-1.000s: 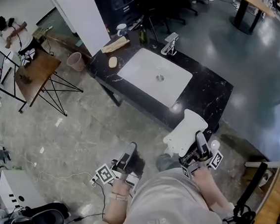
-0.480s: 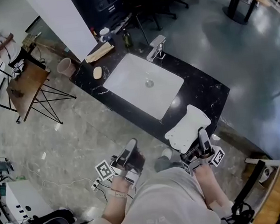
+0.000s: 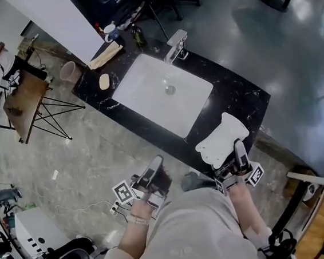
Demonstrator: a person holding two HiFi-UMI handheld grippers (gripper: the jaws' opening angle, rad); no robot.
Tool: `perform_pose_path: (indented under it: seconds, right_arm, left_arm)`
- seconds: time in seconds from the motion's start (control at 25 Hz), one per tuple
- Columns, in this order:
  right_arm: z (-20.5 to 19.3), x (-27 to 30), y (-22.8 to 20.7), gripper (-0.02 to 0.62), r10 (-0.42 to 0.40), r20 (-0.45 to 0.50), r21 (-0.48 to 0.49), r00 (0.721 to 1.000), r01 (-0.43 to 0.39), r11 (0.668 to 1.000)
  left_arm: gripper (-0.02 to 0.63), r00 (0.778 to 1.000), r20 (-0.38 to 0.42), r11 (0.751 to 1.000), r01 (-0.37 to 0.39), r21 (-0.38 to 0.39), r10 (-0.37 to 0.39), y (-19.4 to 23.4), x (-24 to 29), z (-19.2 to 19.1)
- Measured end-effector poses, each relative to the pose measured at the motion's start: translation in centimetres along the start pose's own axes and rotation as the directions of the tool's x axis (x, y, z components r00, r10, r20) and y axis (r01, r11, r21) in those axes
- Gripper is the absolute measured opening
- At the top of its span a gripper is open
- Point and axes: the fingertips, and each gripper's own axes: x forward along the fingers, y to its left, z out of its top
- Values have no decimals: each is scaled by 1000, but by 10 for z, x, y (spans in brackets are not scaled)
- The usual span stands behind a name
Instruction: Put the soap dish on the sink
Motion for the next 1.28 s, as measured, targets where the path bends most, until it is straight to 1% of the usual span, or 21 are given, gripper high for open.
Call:
perform_pose_path:
  seconds: [0.12, 0.28, 0.4, 0.6, 0.84, 1.0, 1.08, 1.16, 1.28]
  right_arm:
    - [11, 9, -4, 247, -5, 8, 5, 1000, 5, 1000]
    - [24, 22, 4, 247, 23, 4, -3, 1000, -22, 1000]
    - [36, 26, 8, 247, 31, 13, -16, 999, -31, 999]
    - [54, 25, 17, 247, 44, 44, -41, 998, -42, 998]
    - [72, 12, 26, 247, 53, 109, -79, 993, -44, 996]
    - [87, 2, 34, 247, 59, 154, -139, 986, -37, 990]
    - [94, 0, 41, 247, 57, 175, -189, 983, -23, 982]
    - [103, 1, 47, 245, 34, 182, -262, 983, 15, 965]
    - [117, 1, 48, 245, -30, 182, -371, 983, 97, 923]
  left_arm:
    - [8, 1000, -6, 1000, 0, -5, 0, 0, 17, 2]
    - [8, 1000, -22, 1000, 4, -1, -4, 1, 41, 1]
    - [8, 998, -59, 1000, 13, 7, -13, -2, 61, -4]
    - [8, 994, -107, 1000, 6, 4, -5, 1, 84, -15]
    - [8, 983, -184, 1000, -2, -15, 0, 10, 107, -28]
    - [8, 969, -249, 999, -11, -33, 2, 17, 121, -35]
    - [8, 960, -282, 999, -11, -43, -2, 21, 129, -39]
    - [8, 951, -309, 998, -5, -56, -13, 25, 138, -42]
    - [9, 936, -351, 999, -23, -50, 4, 38, 148, -47]
